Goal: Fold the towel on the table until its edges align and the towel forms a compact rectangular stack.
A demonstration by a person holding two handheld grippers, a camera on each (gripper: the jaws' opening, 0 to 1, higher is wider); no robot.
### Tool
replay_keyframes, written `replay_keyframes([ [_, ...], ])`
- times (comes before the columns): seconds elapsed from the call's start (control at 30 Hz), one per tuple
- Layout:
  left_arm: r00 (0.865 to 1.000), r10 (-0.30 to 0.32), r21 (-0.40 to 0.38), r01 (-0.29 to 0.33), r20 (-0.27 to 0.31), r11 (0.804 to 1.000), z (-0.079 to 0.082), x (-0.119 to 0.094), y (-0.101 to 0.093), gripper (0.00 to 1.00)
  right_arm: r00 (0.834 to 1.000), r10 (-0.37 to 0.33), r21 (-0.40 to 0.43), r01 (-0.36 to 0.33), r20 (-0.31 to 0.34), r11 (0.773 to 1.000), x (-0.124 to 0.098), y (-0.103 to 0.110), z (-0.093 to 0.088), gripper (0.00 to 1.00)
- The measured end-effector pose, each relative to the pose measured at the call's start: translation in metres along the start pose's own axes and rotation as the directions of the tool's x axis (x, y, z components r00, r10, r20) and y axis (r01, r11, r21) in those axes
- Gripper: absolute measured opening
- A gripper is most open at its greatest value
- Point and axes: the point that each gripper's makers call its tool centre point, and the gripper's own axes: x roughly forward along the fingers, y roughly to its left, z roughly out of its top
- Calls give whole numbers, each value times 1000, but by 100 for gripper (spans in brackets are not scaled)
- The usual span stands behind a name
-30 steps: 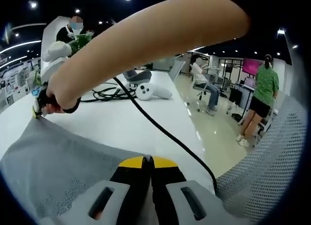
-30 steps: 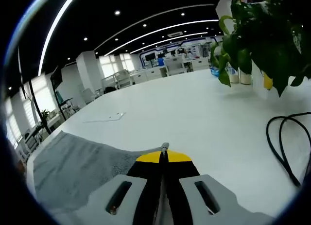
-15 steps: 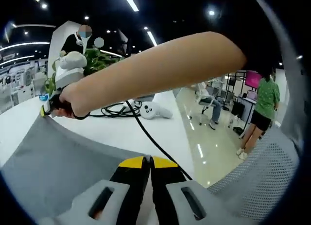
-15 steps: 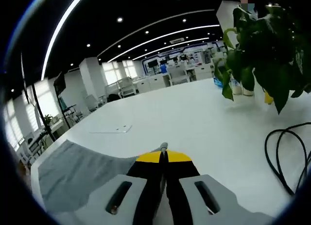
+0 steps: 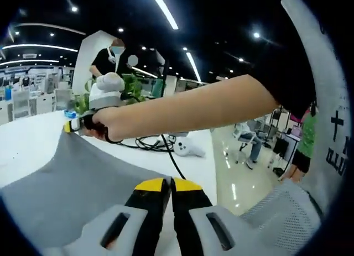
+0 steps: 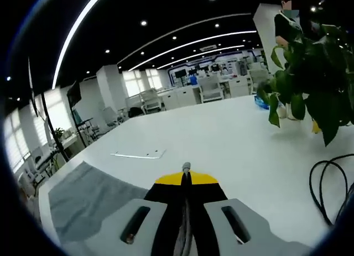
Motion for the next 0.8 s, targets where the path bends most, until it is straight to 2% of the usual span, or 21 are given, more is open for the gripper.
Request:
replay_keyframes([
  [0.03,1000,23,1,-23,-6,1000,1,-7,3,4,1000,3,-4,-3,-1,1000,0,6,3,0],
  [0.27,996,87,-4,-87,7,996,6,-41,10,5,999,31,-12,-31,17,999,-4,38,18,0],
  [0.33,992,123,-37,-123,19,992,9,-52,14,5,999,36,-15,-36,14,999,-1,44,18,0],
  [0.53,987,157,-45,-155,41,987,13,-82,14,5,999,33,6,-33,24,999,9,58,25,0],
  [0.7,979,199,-56,-196,47,979,13,-114,22,4,998,40,1,-40,46,999,1,93,36,0],
  [0.8,974,222,-66,-219,51,973,10,-137,29,4,998,43,-2,-43,53,999,4,108,39,0],
])
